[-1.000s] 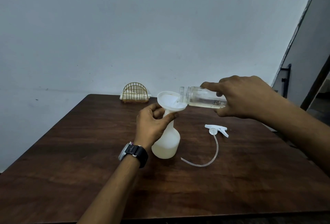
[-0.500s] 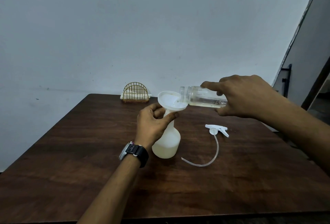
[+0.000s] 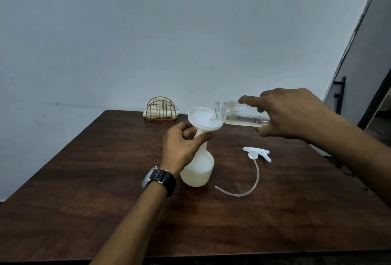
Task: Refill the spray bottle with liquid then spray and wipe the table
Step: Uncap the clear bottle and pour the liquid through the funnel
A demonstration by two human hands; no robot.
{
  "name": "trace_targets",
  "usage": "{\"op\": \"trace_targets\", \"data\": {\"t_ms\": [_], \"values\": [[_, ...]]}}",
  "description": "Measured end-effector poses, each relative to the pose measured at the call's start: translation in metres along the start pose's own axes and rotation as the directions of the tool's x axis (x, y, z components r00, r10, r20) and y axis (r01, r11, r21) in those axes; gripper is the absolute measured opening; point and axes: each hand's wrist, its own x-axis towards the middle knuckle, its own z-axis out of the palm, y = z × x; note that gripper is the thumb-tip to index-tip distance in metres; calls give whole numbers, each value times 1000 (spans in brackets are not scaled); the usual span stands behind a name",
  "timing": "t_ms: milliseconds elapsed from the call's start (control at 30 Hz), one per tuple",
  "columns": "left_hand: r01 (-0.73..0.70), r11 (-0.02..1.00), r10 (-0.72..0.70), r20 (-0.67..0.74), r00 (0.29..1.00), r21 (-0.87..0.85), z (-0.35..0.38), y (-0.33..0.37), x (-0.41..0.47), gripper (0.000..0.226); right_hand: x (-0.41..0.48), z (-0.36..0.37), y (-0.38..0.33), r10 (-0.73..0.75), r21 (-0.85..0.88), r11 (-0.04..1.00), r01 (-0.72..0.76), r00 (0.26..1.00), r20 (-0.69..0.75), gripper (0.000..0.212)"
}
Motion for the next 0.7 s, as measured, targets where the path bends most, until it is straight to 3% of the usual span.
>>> {"op": "trace_targets", "data": {"t_ms": [700], "values": [[1,1000,-1,8,1000,0,-1,0,-1,52,1,-1,-1,-12,-30,999,12,1000,-10,75]]}}
